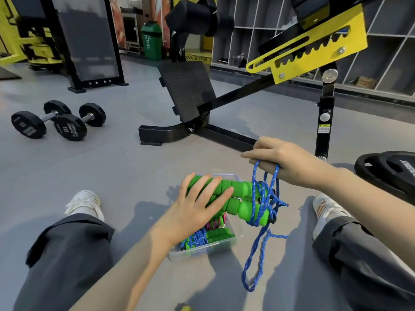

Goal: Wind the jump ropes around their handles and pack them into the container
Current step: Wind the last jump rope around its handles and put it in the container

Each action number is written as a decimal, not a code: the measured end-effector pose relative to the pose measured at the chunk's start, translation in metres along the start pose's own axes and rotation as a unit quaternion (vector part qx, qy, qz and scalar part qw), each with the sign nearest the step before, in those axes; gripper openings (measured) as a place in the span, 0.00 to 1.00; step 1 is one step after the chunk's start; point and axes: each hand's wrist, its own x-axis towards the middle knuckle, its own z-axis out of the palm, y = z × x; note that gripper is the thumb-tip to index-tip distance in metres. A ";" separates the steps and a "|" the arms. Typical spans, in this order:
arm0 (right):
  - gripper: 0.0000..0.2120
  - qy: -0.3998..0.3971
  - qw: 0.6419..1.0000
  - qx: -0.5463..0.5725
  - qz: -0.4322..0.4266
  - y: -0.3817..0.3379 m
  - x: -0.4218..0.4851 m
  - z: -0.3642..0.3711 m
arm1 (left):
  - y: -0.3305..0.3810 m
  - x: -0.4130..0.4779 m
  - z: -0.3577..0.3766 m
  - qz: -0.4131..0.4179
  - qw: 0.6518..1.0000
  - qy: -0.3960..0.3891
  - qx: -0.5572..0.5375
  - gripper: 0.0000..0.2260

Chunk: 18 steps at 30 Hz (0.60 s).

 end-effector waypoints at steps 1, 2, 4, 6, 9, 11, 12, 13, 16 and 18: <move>0.13 0.001 1.000 0.015 0.012 0.001 0.000 0.002 | 0.002 0.002 -0.001 0.000 1.000 0.003 -0.008 0.23; 0.12 0.005 0.999 0.038 0.025 0.002 0.001 0.004 | 0.005 0.004 -0.003 0.000 1.000 0.006 -0.017 0.23; 0.10 0.024 0.988 0.129 0.087 0.002 0.002 0.004 | 0.011 0.010 -0.008 -0.005 0.999 0.014 -0.030 0.21; 0.07 0.017 0.949 0.271 0.160 0.000 0.001 0.004 | 0.013 0.017 -0.013 -0.017 0.999 0.022 -0.040 0.21; 0.06 0.007 0.923 0.338 0.185 -0.006 -0.004 0.015 | 0.012 0.026 -0.020 -0.047 0.997 0.046 -0.046 0.20; 0.05 0.011 0.913 0.371 0.172 -0.019 -0.010 0.022 | 0.012 0.030 -0.022 -0.063 0.995 0.062 -0.041 0.20; 0.07 0.023 0.903 0.395 0.167 -0.025 -0.014 0.025 | 0.011 0.031 -0.022 -0.072 0.994 0.072 -0.034 0.19; 0.11 0.041 0.886 0.428 0.171 -0.033 -0.015 0.027 | 0.009 0.031 -0.021 -0.079 0.993 0.082 -0.026 0.17; 0.22 0.080 0.854 0.469 0.208 -0.052 -0.025 0.033 | 0.002 0.026 -0.016 -0.089 0.992 0.090 -0.005 0.20; 0.13 0.074 0.861 0.444 0.235 -0.055 -0.029 0.043 | 0.003 0.022 -0.012 -0.100 0.991 0.086 0.002 0.30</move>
